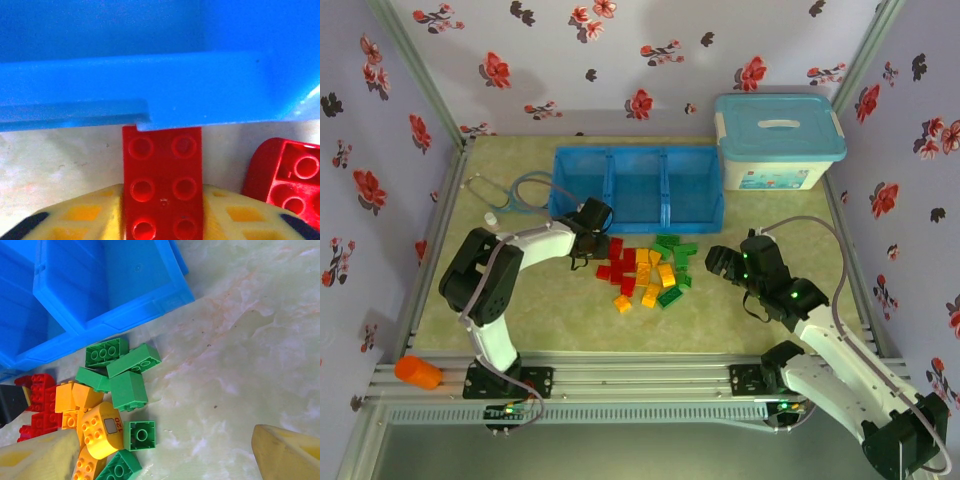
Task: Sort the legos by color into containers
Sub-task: Pick up the lego from the center of the table.
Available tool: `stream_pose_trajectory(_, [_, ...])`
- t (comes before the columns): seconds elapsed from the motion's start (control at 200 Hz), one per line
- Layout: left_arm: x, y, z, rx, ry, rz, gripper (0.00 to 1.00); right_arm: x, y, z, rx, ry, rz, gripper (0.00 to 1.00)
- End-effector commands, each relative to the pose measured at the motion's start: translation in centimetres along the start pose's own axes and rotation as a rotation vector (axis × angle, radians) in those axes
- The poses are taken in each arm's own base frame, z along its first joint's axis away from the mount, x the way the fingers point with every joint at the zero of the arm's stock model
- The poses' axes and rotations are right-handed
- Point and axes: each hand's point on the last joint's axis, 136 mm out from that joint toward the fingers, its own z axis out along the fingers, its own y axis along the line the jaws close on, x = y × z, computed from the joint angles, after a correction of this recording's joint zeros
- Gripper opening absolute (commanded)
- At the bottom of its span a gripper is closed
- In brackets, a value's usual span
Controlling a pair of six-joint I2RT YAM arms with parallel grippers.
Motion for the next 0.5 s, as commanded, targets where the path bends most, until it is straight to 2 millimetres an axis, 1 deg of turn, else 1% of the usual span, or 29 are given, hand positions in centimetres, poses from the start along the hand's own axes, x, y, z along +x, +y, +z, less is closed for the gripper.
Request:
stream_pose_trajectory(0.0, [-0.3, 0.2, 0.1, -0.010, -0.001, 0.010, 0.35, -0.4, 0.1, -0.2, 0.000, -0.028, -0.001, 0.89])
stream_pose_trajectory(0.07, [-0.1, 0.3, -0.4, -0.017, -0.006, 0.010, 0.32, -0.4, 0.1, -0.2, -0.001, -0.028, 0.002, 0.89])
stream_pose_trajectory(0.205, [0.5, 0.5, -2.1, -0.031, -0.032, 0.016, 0.28, -0.3, 0.0, -0.2, -0.002, -0.025, 0.007, 0.89])
stream_pose_trajectory(0.4, [1.7, 0.1, -5.4, -0.014, -0.077, 0.022, 0.27, 0.0, -0.2, -0.1, 0.006, -0.017, 0.006, 0.89])
stream_pose_trajectory(0.495, [1.5, 0.3, -7.1, 0.001, -0.106, 0.019, 0.26, 0.1, -0.2, -0.1, 0.002, -0.011, 0.005, 0.89])
